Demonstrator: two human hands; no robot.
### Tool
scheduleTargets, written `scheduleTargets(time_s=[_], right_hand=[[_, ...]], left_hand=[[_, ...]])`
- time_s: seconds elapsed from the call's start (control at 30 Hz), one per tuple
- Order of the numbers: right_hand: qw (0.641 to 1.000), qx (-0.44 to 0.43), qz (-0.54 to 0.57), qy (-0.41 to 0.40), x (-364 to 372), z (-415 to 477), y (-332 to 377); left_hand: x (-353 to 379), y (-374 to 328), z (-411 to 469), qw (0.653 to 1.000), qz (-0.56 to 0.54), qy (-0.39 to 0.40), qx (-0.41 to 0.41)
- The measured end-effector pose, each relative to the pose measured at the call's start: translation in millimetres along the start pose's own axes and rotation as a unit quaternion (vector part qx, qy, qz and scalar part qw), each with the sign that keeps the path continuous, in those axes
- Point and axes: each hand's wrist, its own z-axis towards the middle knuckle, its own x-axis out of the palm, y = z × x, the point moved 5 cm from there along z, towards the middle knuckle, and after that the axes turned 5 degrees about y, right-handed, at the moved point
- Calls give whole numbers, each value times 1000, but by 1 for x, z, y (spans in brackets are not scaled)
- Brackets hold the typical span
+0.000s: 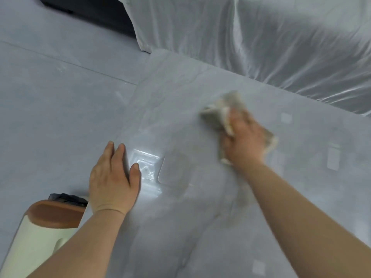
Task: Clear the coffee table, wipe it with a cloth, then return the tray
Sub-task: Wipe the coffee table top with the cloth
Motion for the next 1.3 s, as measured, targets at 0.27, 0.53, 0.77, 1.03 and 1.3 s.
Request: scheduleTargets(time_s=[0.27, 0.53, 0.77, 1.03, 1.3], right_hand=[[984, 137, -10, -114, 18, -81, 45], [998, 43, -32, -27, 10, -113, 19], [934, 325, 60, -137, 24, -143, 15], [970, -219, -95, 52, 77, -156, 155], [990, 138, 17, -37, 73, -128, 101]], left_hand=[[-4, 11, -3, 994, -94, 39, 41], [-4, 93, -76, 979, -148, 140, 0], [2, 115, -111, 978, -158, 138, -20], [1, 119, -112, 973, -168, 157, -10], [-5, 137, -126, 908, -343, 212, -111]])
